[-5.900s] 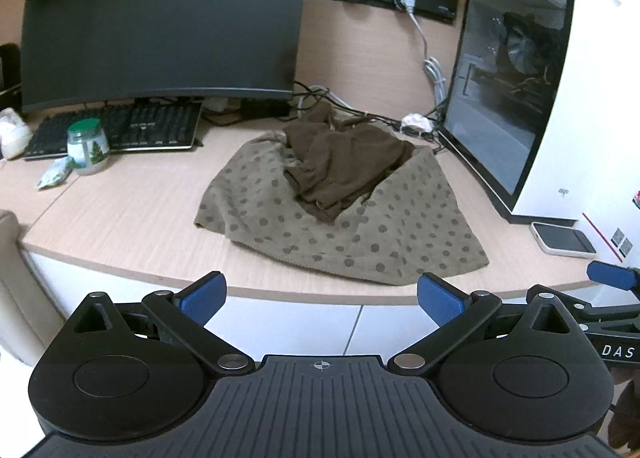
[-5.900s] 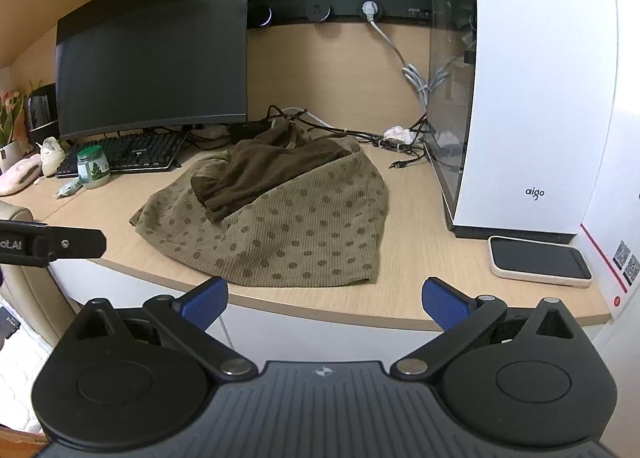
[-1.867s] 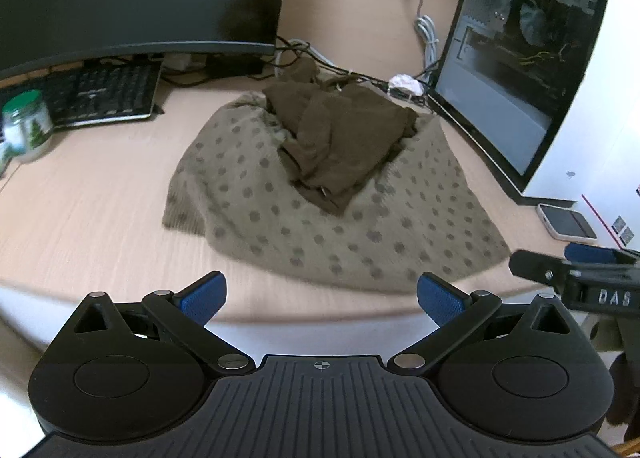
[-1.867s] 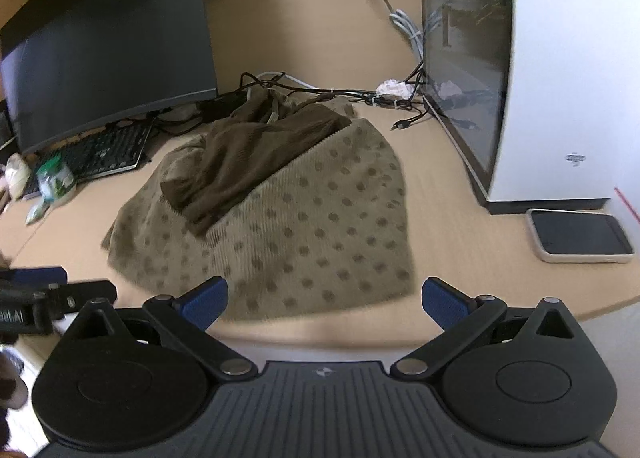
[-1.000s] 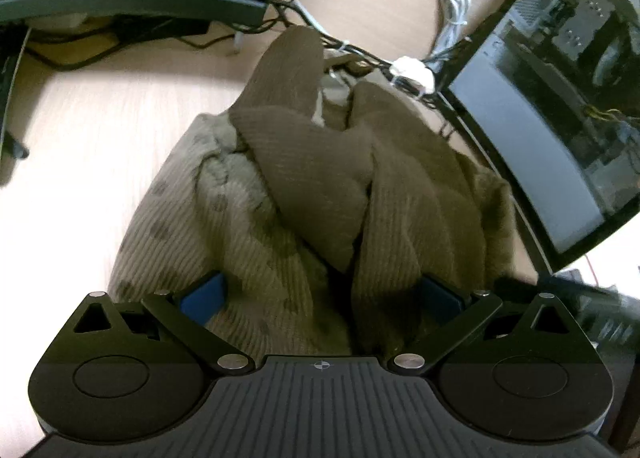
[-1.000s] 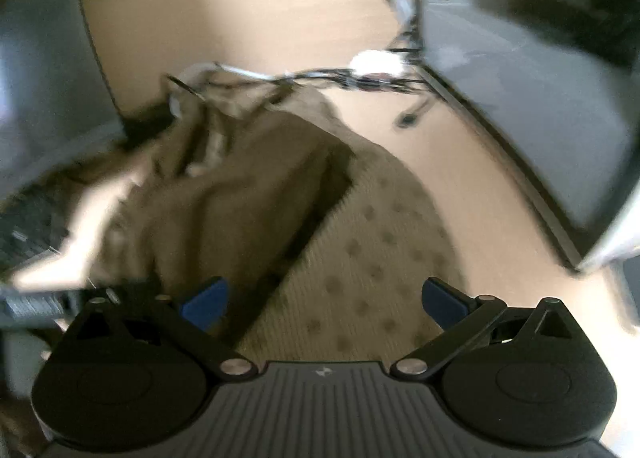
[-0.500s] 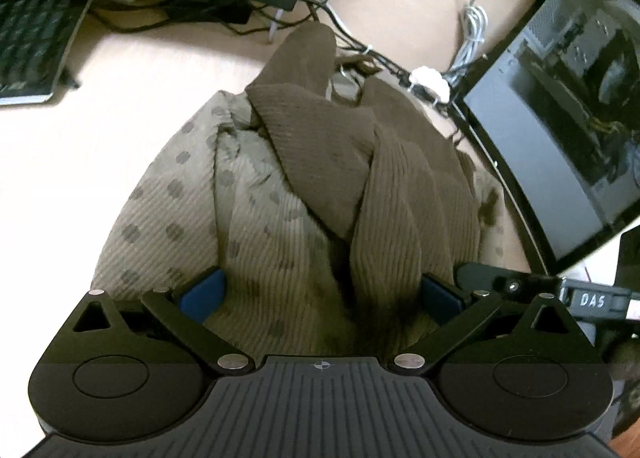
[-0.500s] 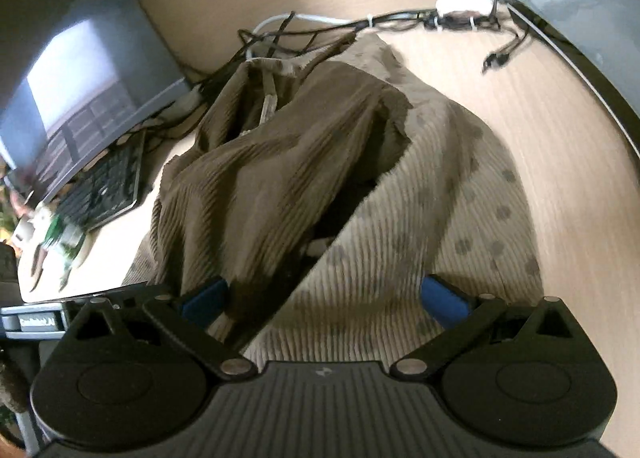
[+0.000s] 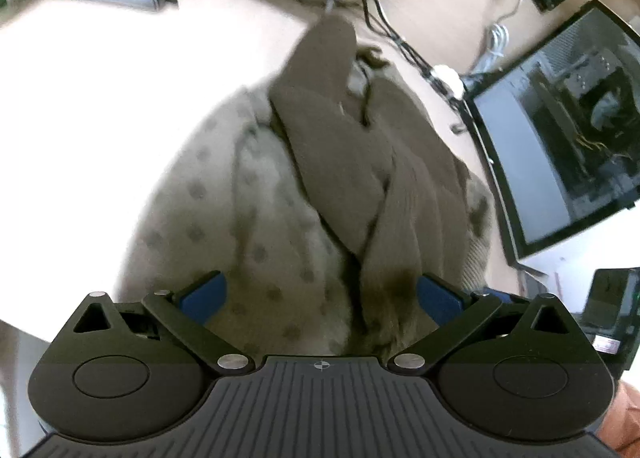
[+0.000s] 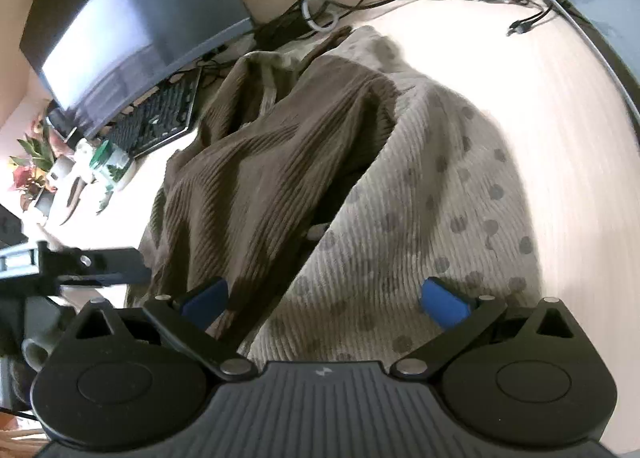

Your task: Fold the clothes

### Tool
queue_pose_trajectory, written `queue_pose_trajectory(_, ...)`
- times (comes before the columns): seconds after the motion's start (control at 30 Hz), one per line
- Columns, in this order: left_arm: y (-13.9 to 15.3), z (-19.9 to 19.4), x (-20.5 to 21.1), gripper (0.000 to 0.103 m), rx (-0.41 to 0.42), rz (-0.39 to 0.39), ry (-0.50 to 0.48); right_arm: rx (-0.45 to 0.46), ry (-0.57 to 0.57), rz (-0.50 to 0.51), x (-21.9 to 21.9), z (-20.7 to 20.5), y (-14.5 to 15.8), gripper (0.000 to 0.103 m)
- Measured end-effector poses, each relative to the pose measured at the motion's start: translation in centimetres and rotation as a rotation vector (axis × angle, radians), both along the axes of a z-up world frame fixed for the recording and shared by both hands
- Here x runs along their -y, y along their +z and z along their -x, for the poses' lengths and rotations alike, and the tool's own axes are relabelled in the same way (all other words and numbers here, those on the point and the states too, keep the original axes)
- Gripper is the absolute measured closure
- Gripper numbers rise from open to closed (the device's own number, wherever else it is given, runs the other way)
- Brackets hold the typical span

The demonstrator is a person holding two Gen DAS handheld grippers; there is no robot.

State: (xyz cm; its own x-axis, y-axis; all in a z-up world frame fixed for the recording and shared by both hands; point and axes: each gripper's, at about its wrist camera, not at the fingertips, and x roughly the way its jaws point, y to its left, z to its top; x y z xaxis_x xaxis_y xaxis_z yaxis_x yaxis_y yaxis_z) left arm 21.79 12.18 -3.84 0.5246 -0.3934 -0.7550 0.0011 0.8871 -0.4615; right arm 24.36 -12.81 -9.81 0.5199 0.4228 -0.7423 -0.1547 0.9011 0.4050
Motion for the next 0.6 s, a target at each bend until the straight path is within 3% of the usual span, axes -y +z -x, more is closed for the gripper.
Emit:
queue_pose_trajectory(0.03,0.6,-0.1,-0.1,0.0,0.011,-0.027,0.005,0.053,-0.007,0.052,-0.2,0.6,0.8,0.0)
queue_pose_trajectory(0.13,2.9,-0.8,0.5,0.0,0.067,-0.213,0.033,0.251,0.015,0.209,-1.8,3.0,3.8,0.0)
queue_pose_trajectory(0.2,4.1,-1.4,1.4,0.0,0.109,-0.338,0.038,0.292,0.059,0.202,-3.5,4.1,4.9,0.0)
queue_pose_trajectory(0.23,4.5,-1.6,1.6,0.0,0.118,-0.354,0.028,0.293,0.083,0.188,-4.5,4.5,5.1,0.0)
queue_pose_trajectory(0.33,5.3,-2.1,1.7,0.0,0.115,-0.335,-0.005,0.235,0.15,0.15,-8.0,4.5,4.2,0.0)
queue_pose_trajectory(0.53,6.5,-2.2,1.7,0.0,0.15,-0.297,-0.061,0.165,0.23,0.275,-12.6,3.9,1.7,0.006)
queue_pose_trajectory(0.6,6.8,-2.2,1.6,0.0,0.161,-0.279,-0.076,0.147,0.248,0.329,-13.7,3.6,1.1,0.014)
